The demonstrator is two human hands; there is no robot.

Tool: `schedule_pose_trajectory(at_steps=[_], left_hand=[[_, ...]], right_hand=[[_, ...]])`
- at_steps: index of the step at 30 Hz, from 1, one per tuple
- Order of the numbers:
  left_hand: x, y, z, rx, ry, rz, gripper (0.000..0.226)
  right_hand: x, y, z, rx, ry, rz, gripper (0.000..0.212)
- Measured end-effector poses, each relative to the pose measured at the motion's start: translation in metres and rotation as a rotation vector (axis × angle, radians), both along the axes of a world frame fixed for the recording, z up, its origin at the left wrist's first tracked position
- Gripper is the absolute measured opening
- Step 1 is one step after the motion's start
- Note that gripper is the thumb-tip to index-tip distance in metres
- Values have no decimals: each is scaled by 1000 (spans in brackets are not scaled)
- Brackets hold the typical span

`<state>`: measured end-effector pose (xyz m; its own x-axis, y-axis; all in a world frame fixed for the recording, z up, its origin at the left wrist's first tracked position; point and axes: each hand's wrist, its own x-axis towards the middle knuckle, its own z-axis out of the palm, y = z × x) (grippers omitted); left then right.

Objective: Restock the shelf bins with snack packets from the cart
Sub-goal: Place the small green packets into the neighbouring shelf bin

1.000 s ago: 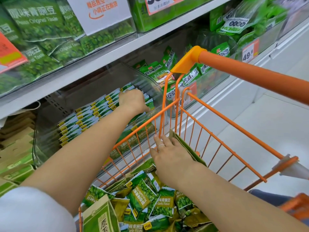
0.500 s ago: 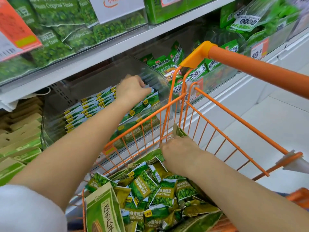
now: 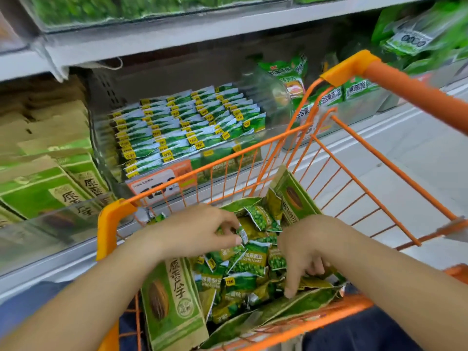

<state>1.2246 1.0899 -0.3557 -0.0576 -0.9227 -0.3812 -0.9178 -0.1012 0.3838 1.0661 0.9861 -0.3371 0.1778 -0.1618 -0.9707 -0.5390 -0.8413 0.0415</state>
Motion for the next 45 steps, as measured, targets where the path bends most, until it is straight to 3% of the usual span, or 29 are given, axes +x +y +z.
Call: schedule_pose_trajectory(at_steps=[3, 6, 8, 13, 16, 18, 20, 23, 25, 26, 29, 33, 36, 38, 42, 45], left_hand=[[8, 1, -1, -31, 9, 47, 40], [12, 4, 0, -59, -12, 67, 35], [14, 6, 3, -102, 79, 122, 35], [9, 10, 8, -57, 446, 205, 46], [4, 11, 8, -168, 468, 122, 28], [4, 10, 10, -279, 516, 211, 20], [9, 7, 9, -387, 591, 377, 21], [13, 6, 11, -485, 719, 564, 50], [9, 8, 15, -534, 819, 560, 35], [7, 8, 16, -559, 823, 555, 29], [11, 9, 21, -625, 660, 540, 28], [12, -3, 44, -576, 357, 459, 15], [27, -32, 61, -755, 177, 546, 18], [37, -65, 70, -838, 160, 602, 21], [37, -137, 72, -806, 77, 594, 15], [30, -171, 64, -688, -102, 544, 30]], right_hand=[[1, 4, -2, -76, -41, 109, 25], [0, -1, 1, -223, -324, 163, 34], [-1, -11, 3, -273, -557, 135, 34], [3, -17, 15, 0, -1109, -243, 20], [6, -11, 17, 141, -1324, -453, 20], [5, -12, 17, 178, -1415, -604, 32], [3, -14, 18, 237, -1417, -675, 42], [5, -9, 15, 344, -1317, -686, 36], [12, -6, 12, 363, -1372, -758, 15], [14, -6, 11, 347, -1421, -787, 16], [16, -10, 7, 143, -1526, -813, 21], [10, -8, 19, -57, -1563, -762, 16], [3, -14, 21, -511, -1345, -385, 50], [0, -19, 14, -681, -1198, -204, 64], [-1, -22, 2, -613, -1035, -198, 67], [-2, -21, 0, -594, -994, -169, 64]])
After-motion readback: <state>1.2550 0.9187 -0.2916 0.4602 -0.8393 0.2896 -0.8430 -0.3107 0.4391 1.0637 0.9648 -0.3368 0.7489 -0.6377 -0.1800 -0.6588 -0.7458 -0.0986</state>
